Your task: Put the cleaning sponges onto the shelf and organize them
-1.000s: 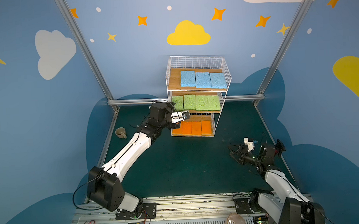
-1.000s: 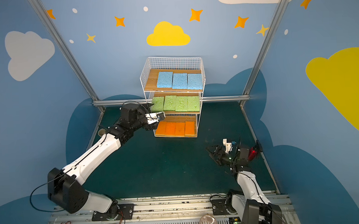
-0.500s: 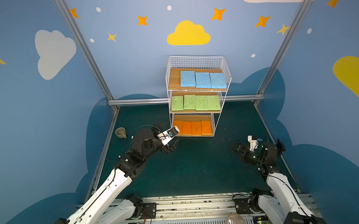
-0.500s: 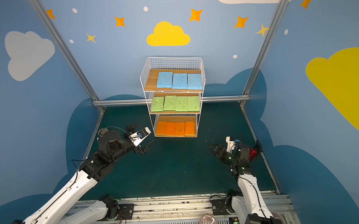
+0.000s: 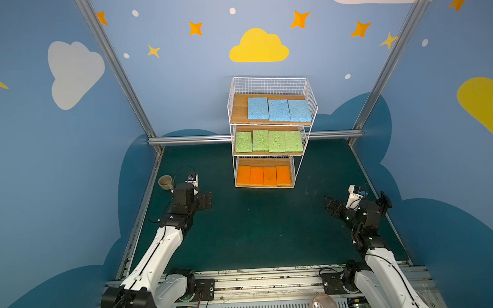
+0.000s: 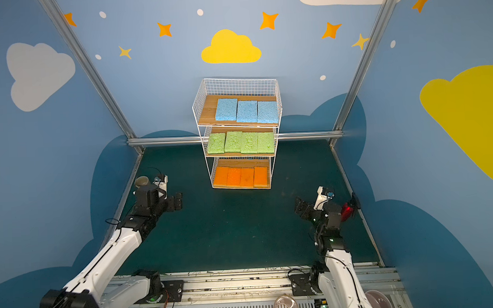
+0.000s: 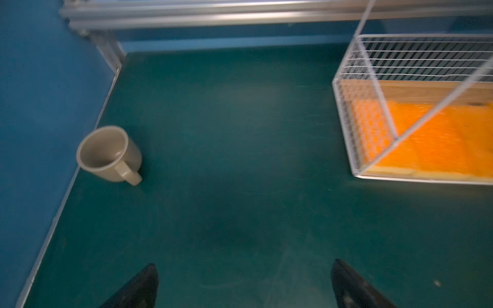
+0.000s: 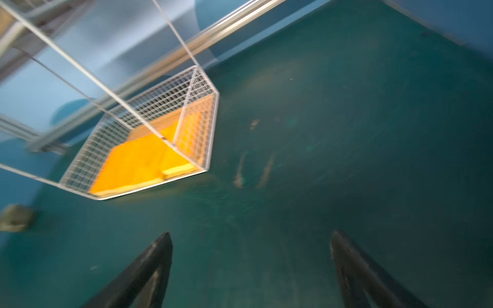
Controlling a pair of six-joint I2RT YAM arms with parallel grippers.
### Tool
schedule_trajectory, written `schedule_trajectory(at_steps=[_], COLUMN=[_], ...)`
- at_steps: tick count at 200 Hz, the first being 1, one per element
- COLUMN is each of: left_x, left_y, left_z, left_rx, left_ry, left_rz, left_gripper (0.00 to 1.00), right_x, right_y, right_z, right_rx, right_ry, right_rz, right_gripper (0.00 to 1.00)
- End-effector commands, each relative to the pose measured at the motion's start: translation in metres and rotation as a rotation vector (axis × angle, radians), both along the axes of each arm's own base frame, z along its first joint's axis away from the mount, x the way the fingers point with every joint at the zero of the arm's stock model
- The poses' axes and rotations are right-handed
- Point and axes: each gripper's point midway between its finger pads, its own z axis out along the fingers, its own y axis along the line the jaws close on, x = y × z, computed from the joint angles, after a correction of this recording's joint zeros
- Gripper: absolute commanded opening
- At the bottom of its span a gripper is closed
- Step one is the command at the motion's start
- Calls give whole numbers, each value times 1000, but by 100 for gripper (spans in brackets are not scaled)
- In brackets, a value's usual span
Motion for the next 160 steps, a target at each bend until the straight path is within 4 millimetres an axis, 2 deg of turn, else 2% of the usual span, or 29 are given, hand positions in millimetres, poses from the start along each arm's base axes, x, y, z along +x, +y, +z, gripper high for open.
schedule_trajectory(at_steps=[1, 21, 50, 70, 87, 117, 131, 149, 160], left_x=[28, 45, 65, 69, 69, 66, 59, 51, 47], left_y=[13, 19, 20, 31, 35, 6, 1, -10, -13], left_z=[5, -15, -31, -49, -53, -47, -46, -49, -51], left_rx=[-76, -69, -32, -167, -236, -212, -119, -10, 14], left_ry=[-76, -45, -42, -32, -100, -134, -190, -234, -251], left_rz=[62, 34, -56, -26, -7, -174, -163, -167, -174], left_gripper=[100, 100, 100, 100, 100, 100, 100, 100, 100], right_x=[16, 26, 39, 48, 50, 33, 20, 3, -3], right_y=[-12, -14, -17, -19, -16, -18, -27, -50, -53], right_z=[14, 1, -13, -15, -16, -12, -6, -2, -1], right_rx=[-146, -166, -154, -156, -161, -183, -221, -277, -262], right_ry=[-49, -59, -48, -30, -7, -93, -153, -143, -175], right_rz=[-18, -35, -80, -99, -75, -114, -166, -287, -308], right_gripper=[92, 92, 92, 92, 92, 92, 92, 91, 91])
